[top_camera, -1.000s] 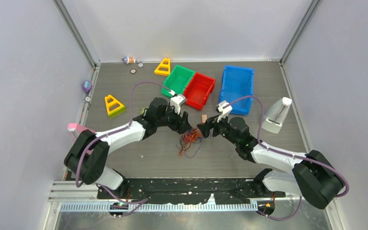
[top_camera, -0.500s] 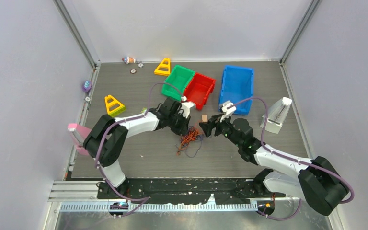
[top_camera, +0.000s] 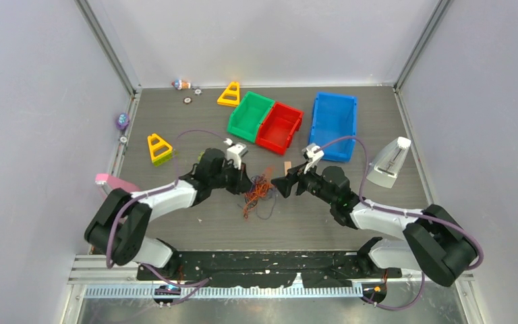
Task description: Untangle the cables
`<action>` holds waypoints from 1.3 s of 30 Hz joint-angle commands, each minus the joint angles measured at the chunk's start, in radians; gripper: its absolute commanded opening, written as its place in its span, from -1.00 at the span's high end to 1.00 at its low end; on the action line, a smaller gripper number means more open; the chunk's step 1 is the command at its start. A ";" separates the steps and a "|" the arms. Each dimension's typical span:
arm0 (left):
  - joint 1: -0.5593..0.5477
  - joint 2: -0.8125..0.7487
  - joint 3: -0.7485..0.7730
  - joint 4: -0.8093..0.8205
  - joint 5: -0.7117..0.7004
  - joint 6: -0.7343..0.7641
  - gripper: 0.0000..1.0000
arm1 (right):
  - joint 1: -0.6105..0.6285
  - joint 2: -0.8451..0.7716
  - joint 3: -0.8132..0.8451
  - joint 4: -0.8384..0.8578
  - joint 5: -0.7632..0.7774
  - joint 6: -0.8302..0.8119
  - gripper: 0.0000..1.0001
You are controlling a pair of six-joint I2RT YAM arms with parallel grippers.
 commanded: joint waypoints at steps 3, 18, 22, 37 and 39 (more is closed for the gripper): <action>0.029 -0.116 -0.123 0.410 -0.051 -0.177 1.00 | 0.003 0.119 -0.004 0.318 -0.180 0.159 -0.65; 0.028 -0.141 -0.237 0.701 -0.129 -0.312 1.00 | 0.042 0.223 0.087 0.267 -0.176 0.182 -0.47; 0.024 -0.121 -0.233 0.760 -0.052 -0.328 1.00 | 0.052 0.236 0.117 0.205 -0.128 0.172 -0.39; 0.081 -0.309 -0.268 0.454 -0.373 -0.205 1.00 | 0.053 0.056 0.062 -0.019 0.336 0.153 0.89; 0.108 -0.357 -0.294 0.410 -0.498 -0.215 1.00 | 0.051 0.028 0.064 -0.109 0.540 0.181 0.89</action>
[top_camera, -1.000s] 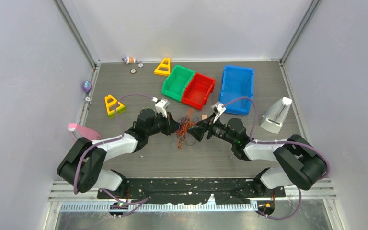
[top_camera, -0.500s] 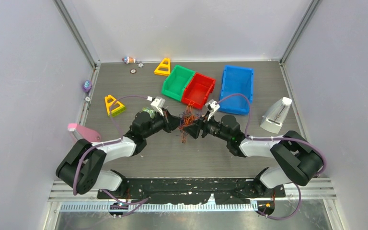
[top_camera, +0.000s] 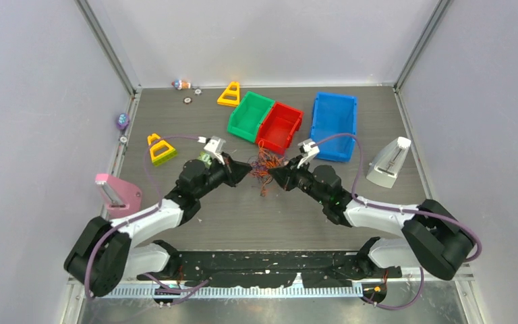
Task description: Untangle the cables
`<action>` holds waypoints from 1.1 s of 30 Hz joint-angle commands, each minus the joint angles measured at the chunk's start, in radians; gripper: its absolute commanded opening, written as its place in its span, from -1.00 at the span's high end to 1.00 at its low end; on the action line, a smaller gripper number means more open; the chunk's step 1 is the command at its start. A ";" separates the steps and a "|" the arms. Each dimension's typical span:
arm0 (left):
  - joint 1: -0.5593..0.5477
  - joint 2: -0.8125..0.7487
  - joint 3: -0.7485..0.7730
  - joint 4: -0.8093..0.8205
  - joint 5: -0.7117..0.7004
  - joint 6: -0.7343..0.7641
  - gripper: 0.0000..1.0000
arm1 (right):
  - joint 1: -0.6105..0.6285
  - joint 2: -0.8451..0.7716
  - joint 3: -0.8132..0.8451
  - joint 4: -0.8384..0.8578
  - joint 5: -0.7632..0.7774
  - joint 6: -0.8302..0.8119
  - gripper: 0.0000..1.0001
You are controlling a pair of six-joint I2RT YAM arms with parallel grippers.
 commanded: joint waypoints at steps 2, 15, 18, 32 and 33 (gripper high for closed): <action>0.088 -0.151 -0.063 -0.195 -0.473 0.022 1.00 | -0.030 -0.095 -0.016 -0.240 0.572 0.036 0.89; 0.113 -0.260 -0.080 -0.287 -0.551 0.066 1.00 | -0.047 -0.129 -0.071 -0.027 0.238 -0.099 0.89; 0.112 -0.193 -0.016 -0.313 -0.386 0.119 0.98 | -0.048 -0.092 -0.065 0.033 0.054 -0.113 0.89; 0.073 0.004 0.064 -0.118 0.203 0.157 -0.54 | -0.047 0.015 -0.022 0.157 -0.268 -0.093 0.89; 0.068 0.019 0.074 -0.109 0.232 0.156 -0.54 | -0.047 0.016 -0.021 0.158 -0.273 -0.090 0.89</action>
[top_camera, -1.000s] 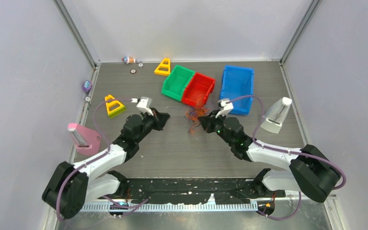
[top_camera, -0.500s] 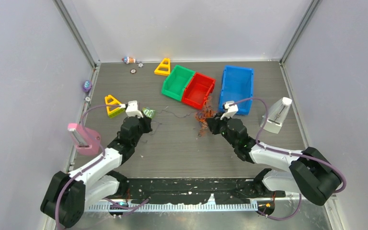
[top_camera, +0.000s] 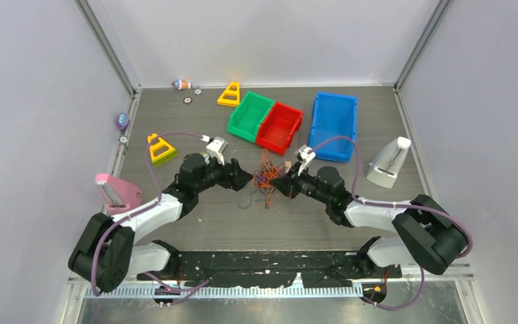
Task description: Untangle the cables
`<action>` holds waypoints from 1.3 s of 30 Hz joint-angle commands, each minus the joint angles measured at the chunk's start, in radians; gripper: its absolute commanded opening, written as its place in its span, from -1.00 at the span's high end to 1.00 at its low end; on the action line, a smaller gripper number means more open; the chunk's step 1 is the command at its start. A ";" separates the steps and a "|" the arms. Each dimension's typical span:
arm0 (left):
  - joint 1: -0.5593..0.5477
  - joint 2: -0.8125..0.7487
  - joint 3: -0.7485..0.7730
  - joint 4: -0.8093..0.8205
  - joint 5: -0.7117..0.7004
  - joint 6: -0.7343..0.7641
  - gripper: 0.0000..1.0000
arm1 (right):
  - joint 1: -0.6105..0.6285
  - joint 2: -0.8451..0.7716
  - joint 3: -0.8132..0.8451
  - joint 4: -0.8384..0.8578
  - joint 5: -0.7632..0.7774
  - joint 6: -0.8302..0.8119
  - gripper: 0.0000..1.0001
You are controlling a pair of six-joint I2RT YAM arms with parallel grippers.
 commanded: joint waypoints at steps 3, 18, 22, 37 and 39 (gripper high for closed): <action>-0.042 0.079 0.059 0.170 0.287 0.011 -0.57 | 0.001 0.009 0.051 0.094 -0.084 0.004 0.88; -0.058 -0.154 -0.097 0.173 -0.085 0.046 -0.70 | 0.003 -0.015 0.072 -0.029 0.048 -0.008 0.89; -0.058 -0.127 -0.090 0.216 0.025 0.044 -0.85 | 0.002 -0.013 0.073 -0.027 0.042 -0.011 0.89; -0.113 0.190 0.188 0.013 0.197 0.043 -0.10 | 0.003 0.019 0.076 0.049 -0.086 0.003 0.77; -0.113 0.207 0.207 -0.014 0.203 0.045 0.45 | 0.003 0.019 0.069 0.070 -0.097 0.003 0.56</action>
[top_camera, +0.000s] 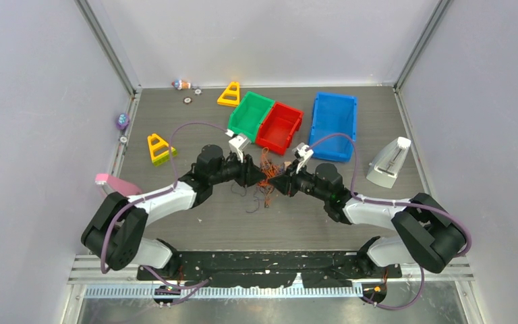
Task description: Untangle the cables
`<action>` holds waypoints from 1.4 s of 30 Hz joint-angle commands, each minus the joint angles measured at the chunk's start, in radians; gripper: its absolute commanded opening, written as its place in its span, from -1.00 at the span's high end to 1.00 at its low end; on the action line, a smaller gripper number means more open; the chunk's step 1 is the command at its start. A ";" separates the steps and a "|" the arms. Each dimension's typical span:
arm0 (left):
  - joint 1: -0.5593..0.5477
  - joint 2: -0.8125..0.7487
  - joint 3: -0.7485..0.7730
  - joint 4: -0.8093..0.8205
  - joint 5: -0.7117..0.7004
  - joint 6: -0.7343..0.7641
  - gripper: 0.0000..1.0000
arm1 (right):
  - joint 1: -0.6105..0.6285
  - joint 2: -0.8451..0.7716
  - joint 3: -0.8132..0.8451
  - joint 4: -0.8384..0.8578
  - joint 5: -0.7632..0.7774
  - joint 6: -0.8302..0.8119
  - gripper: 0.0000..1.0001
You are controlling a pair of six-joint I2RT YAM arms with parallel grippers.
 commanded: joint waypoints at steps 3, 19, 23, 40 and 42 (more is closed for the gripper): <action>-0.003 0.023 0.050 -0.031 0.044 0.024 1.00 | 0.003 -0.009 0.017 0.117 -0.043 0.004 0.04; -0.002 -0.018 0.022 -0.042 -0.017 0.045 1.00 | 0.003 -0.085 -0.019 0.059 0.161 -0.001 0.87; 0.019 -0.075 -0.016 -0.081 -0.196 0.035 1.00 | 0.002 -0.141 -0.035 -0.025 0.368 0.000 0.89; 0.137 -0.337 -0.175 -0.245 -0.819 -0.097 1.00 | -0.004 -0.317 -0.077 -0.371 1.193 0.273 0.90; 0.137 -0.331 -0.178 -0.215 -0.755 -0.080 1.00 | -0.004 -0.308 -0.084 -0.275 1.035 0.168 0.89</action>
